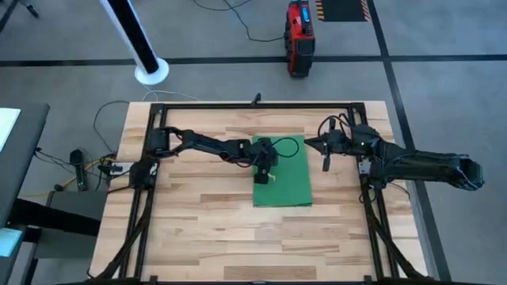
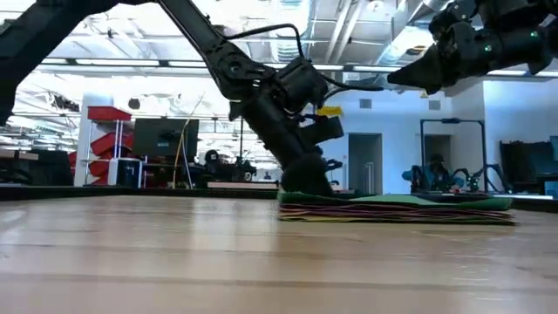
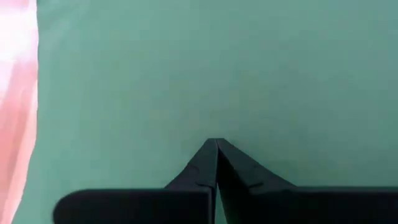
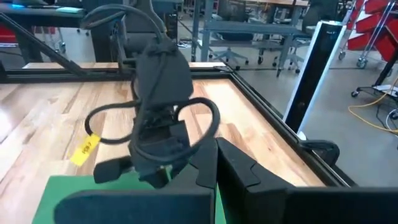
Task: Organize paper
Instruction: Move the stacked papers to the top right of the table
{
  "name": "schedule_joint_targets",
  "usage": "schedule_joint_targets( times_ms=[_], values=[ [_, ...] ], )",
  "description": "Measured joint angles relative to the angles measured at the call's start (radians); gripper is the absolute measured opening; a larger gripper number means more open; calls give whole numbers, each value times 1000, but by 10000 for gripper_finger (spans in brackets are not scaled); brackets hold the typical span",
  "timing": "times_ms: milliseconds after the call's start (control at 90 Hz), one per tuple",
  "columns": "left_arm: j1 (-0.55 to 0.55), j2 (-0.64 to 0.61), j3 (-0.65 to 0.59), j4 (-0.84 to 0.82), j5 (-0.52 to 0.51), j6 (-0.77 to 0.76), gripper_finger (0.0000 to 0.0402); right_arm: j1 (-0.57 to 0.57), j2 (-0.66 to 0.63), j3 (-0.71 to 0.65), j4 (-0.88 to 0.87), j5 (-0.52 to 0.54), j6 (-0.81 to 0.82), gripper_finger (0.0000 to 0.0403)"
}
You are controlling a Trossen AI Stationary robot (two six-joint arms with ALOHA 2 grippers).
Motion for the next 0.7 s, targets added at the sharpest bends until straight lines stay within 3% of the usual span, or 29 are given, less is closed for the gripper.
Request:
schedule_joint_targets(
  times_ms=[700],
  values=[
    [19, 180, 259, 8, 81, 46, 0, 0, 0, 0, -4, 0, 0, 0]
  ],
)
